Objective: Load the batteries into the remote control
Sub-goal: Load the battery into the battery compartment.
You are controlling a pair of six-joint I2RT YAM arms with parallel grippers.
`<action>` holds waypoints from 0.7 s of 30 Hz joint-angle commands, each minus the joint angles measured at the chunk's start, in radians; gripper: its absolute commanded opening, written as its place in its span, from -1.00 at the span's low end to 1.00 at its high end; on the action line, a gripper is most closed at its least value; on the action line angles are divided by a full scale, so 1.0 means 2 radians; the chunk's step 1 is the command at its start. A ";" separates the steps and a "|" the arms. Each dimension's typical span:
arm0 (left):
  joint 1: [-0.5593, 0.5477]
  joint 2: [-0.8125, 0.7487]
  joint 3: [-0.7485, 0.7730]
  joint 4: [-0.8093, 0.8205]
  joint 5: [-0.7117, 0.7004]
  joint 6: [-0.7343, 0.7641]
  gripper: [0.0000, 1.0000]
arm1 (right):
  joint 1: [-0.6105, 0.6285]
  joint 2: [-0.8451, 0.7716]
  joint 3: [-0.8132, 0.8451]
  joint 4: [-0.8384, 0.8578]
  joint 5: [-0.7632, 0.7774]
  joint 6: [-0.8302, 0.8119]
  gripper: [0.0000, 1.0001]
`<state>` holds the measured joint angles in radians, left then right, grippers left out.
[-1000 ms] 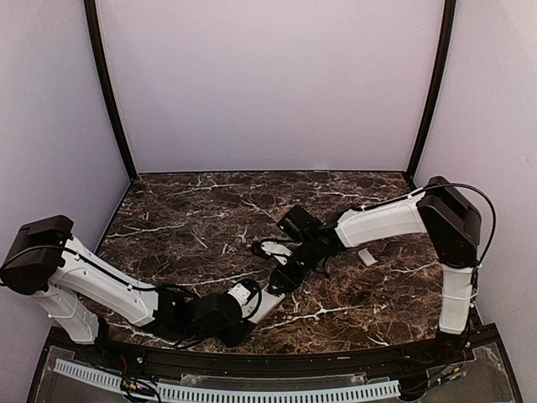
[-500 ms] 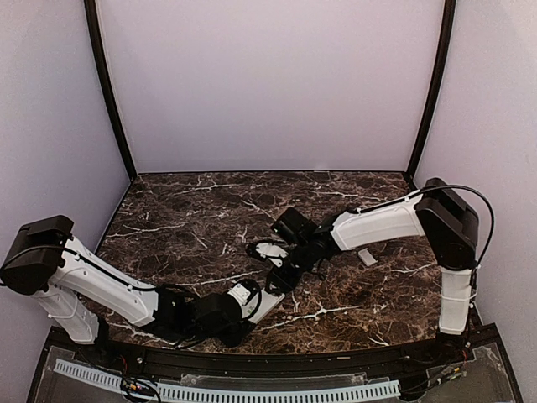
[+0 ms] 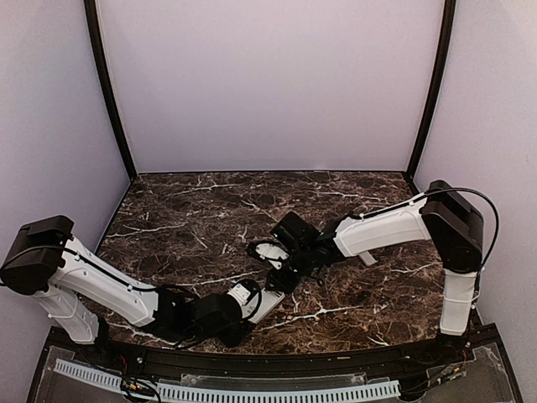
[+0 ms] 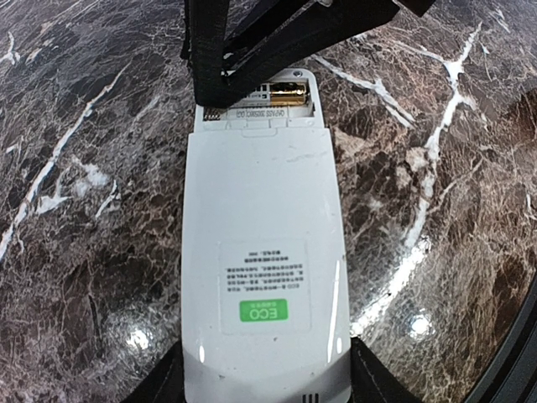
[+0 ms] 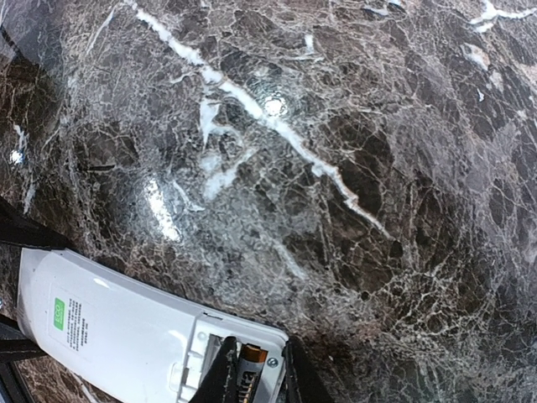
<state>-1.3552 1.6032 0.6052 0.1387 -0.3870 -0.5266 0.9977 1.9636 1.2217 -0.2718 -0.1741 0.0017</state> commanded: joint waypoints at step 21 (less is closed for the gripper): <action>-0.001 0.024 -0.029 -0.092 0.003 -0.004 -0.64 | -0.007 0.003 -0.014 -0.090 0.004 0.026 -0.54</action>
<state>-1.3571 1.6047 0.6048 0.1390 -0.3943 -0.5175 0.9901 1.9442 1.2030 -0.3313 -0.2005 0.0204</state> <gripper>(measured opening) 0.553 0.254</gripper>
